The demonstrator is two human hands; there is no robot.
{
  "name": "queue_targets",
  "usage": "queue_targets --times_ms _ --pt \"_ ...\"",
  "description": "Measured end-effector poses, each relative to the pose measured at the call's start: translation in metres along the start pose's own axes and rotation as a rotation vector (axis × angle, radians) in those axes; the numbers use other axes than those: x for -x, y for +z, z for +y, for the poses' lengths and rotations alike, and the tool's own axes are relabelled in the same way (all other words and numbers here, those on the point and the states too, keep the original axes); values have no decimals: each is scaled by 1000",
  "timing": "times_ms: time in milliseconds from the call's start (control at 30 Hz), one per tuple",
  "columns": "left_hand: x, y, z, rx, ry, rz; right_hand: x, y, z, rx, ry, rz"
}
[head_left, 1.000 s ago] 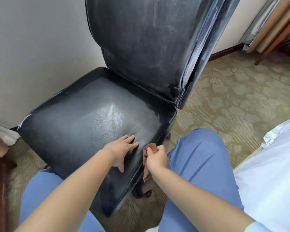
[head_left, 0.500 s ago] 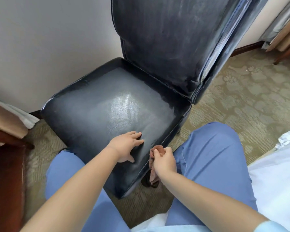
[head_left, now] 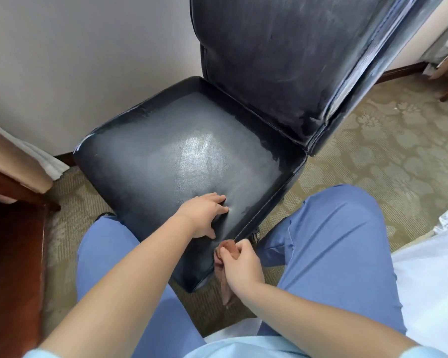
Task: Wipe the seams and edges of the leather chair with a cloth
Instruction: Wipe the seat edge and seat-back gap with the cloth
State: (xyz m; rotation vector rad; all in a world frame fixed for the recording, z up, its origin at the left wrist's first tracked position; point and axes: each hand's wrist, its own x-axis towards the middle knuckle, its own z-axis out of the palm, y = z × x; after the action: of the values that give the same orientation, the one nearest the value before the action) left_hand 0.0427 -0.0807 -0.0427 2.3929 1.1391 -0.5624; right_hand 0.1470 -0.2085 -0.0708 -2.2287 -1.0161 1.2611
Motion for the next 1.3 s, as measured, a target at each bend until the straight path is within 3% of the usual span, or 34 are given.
queue_targets --times_ms 167,367,567,767,900,1033,1300 --pt "2 0 5 33 -44 17 -24 -16 -9 -136 65 141" --pt "1 -4 11 18 -55 40 -10 -6 0 -132 59 66" --pt "2 -2 12 38 -71 76 -51 -32 -16 -243 104 261" --pt "-5 1 25 -64 -102 119 -42 -33 -8 -173 121 67" --pt "-14 6 36 -167 -49 173 -73 -55 -16 -214 113 203" --pt "-30 -1 46 -183 16 91 -100 -74 -29 -299 158 296" --pt "-59 -1 50 -91 -23 176 -113 -76 -15 -241 100 298"
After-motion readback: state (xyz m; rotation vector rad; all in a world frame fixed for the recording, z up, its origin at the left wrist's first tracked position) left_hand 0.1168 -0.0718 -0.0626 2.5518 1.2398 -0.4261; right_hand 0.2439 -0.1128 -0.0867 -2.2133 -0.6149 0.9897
